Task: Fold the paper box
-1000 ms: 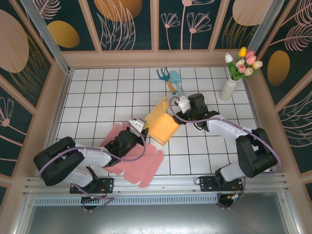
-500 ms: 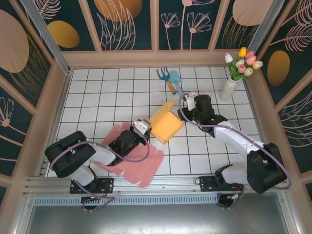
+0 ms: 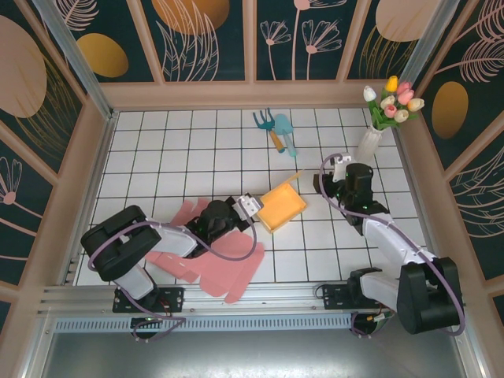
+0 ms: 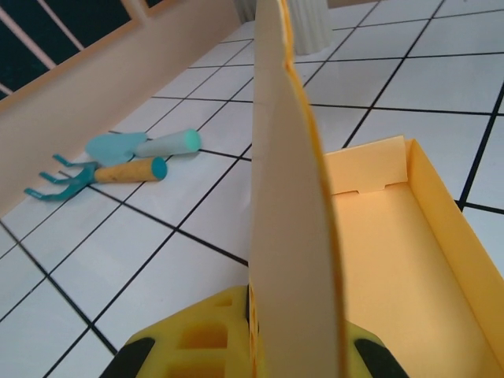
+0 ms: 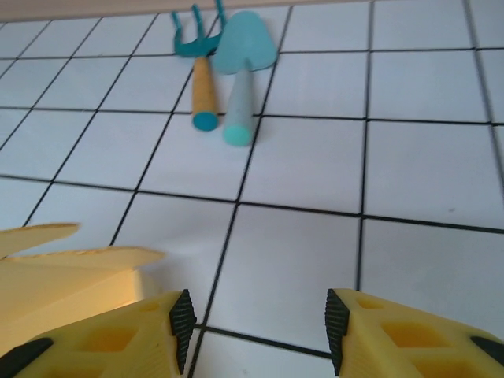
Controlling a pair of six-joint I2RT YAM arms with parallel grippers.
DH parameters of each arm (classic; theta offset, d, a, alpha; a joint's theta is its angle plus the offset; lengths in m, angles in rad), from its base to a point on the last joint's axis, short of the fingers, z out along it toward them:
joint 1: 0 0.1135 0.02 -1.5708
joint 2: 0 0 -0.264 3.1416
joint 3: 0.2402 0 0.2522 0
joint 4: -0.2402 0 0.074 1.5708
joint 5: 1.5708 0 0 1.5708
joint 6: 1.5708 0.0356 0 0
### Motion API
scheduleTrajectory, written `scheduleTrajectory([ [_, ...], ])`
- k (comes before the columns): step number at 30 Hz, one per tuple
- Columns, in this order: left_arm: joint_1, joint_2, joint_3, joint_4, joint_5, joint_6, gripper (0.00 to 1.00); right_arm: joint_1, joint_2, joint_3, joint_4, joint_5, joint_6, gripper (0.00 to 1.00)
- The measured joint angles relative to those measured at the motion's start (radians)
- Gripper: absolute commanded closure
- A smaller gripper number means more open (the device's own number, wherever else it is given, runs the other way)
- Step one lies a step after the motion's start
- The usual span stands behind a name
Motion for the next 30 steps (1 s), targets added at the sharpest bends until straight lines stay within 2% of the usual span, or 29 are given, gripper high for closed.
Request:
scheduleTrajectory([
  [8,0.051,-0.053,0.042,-0.122,0.075,0.048,1.0,-0.036,-0.041,-0.155,0.241,-0.179,-0.217,0.48],
  [13,0.051,-0.1,0.042,-0.157,0.121,0.069,1.0,-0.161,0.008,-0.138,0.338,-0.364,-0.406,0.47],
  [16,0.051,-0.118,0.04,-0.174,0.14,0.079,1.0,-0.174,0.089,-0.026,0.22,-0.442,-0.59,0.46],
  [19,0.051,-0.137,0.036,-0.18,0.156,0.09,1.0,-0.175,0.172,0.108,0.083,-0.459,-0.746,0.46],
  [25,0.051,-0.163,0.033,-0.188,0.185,0.105,1.0,-0.177,0.211,0.18,-0.043,-0.459,-0.943,0.45],
  [30,0.051,-0.175,0.027,-0.188,0.196,0.112,1.0,-0.174,0.248,0.242,-0.151,-0.494,-1.045,0.46],
])
